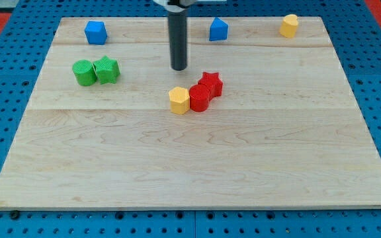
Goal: Move the green star and green circle towards the center
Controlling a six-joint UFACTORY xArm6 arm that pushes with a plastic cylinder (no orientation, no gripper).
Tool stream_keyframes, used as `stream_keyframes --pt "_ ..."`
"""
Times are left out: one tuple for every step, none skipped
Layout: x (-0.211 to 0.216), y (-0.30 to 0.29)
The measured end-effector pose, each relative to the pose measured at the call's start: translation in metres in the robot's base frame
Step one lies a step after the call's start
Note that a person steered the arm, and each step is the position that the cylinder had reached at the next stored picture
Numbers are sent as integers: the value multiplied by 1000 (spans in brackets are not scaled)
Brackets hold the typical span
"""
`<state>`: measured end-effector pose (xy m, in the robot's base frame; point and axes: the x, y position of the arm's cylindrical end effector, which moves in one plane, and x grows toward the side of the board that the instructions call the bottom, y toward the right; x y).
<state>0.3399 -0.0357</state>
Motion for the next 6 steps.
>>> stream_keyframes --pt "-5 -1" --pt "-8 -1" --pt "-13 -1" --pt "-18 -1" --pt "-24 -1" --pt "-29 -1"
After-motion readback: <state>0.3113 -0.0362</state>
